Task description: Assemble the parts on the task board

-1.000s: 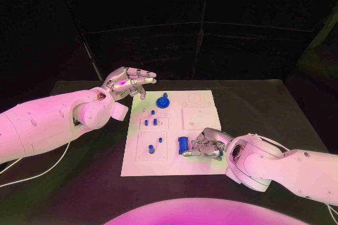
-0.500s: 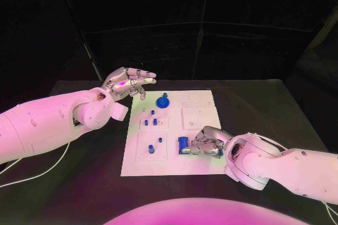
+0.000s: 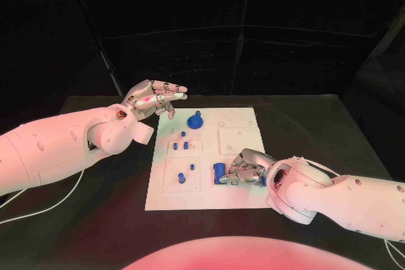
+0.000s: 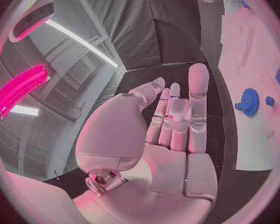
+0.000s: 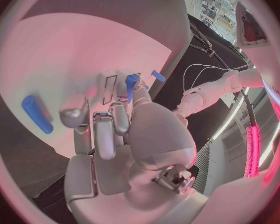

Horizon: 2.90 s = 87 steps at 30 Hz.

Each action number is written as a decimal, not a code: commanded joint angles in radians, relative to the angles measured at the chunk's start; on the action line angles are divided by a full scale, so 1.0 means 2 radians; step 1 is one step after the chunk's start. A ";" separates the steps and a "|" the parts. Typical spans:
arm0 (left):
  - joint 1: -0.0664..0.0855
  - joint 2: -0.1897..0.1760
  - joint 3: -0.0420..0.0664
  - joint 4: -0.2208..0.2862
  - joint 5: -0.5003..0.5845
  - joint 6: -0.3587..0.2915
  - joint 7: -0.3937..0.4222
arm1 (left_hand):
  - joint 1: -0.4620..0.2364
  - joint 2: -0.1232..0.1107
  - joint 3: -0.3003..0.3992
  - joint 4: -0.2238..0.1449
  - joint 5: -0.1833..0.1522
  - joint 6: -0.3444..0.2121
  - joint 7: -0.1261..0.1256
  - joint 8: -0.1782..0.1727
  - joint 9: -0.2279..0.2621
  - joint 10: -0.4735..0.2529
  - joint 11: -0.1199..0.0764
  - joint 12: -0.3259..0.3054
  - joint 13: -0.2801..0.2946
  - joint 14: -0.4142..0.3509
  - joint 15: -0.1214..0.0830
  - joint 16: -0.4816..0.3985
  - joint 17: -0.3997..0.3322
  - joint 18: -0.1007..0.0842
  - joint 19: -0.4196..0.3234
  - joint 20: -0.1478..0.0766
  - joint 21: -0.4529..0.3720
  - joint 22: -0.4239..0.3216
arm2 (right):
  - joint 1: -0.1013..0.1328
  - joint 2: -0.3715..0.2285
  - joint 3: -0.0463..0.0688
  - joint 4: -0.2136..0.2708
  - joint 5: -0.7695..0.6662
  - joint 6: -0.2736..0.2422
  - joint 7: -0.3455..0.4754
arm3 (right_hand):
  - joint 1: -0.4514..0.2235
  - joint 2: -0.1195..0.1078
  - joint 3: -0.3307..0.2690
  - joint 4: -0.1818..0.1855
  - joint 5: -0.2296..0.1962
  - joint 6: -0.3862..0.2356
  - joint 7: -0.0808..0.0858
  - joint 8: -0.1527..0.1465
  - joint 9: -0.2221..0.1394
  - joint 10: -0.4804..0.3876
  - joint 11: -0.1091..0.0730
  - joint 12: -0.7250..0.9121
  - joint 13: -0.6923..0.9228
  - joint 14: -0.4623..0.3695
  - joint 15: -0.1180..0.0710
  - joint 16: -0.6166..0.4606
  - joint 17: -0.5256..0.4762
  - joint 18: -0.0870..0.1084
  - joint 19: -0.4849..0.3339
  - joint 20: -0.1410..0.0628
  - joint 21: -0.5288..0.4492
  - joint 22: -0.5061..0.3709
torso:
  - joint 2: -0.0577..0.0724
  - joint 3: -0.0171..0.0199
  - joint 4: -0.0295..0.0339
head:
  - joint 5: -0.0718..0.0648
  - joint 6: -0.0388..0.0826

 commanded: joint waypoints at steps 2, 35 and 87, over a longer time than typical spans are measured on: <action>0.001 0.001 0.000 0.000 0.002 0.006 0.003 | -0.001 0.002 0.000 0.000 0.001 -0.002 0.000 0.003 0.001 -0.005 0.000 0.002 0.000 -0.003 0.002 0.001 -0.001 0.004 0.000 0.002 -0.002 0.000 | 0.000 0.001 -0.001 -0.003 -0.018 -0.010 -0.013 | 0.001 0.013 0.002 0.002 0.003 -0.001 -0.002 0.003 0.001 0.009 -0.006 0.005 0.003 0.039 -0.002 0.001 0.065 -0.002 0.000 -0.004 0.001 0.001 | 0.000 0.0003 -0.0001 | 0.000 0.002; 0.001 -0.005 -0.002 0.005 0.002 0.006 0.003 | -0.001 0.002 -0.001 0.000 0.001 -0.003 0.000 0.004 0.001 -0.005 0.000 0.003 0.000 -0.003 0.002 0.001 -0.001 0.004 0.000 0.003 -0.004 -0.002 | 0.000 -0.132 -0.001 0.050 0.004 -0.053 0.095 | -0.018 -0.013 -0.037 0.009 0.092 -0.052 0.027 -0.043 -0.021 -0.033 0.019 -0.048 -0.043 0.035 0.019 -0.007 0.051 0.004 -0.020 0.014 -0.021 -0.032 | -0.001 -0.0007 -0.0026 | -0.011 0.006; 0.001 -0.010 -0.008 0.009 0.002 0.007 0.005 | -0.001 0.002 -0.001 0.000 0.001 -0.002 0.000 0.005 0.001 -0.005 0.000 0.004 0.000 -0.003 0.002 0.002 -0.001 0.004 0.000 0.003 -0.004 -0.001 | -0.002 -0.096 -0.002 -0.003 -0.125 0.068 -0.016 | -0.018 -0.025 -0.069 0.028 0.102 -0.021 0.021 -0.054 -0.028 -0.033 0.014 -0.056 -0.055 0.038 0.015 -0.002 0.063 0.001 -0.012 0.012 -0.013 -0.017 | -0.004 -0.0007 -0.0067 | -0.017 0.001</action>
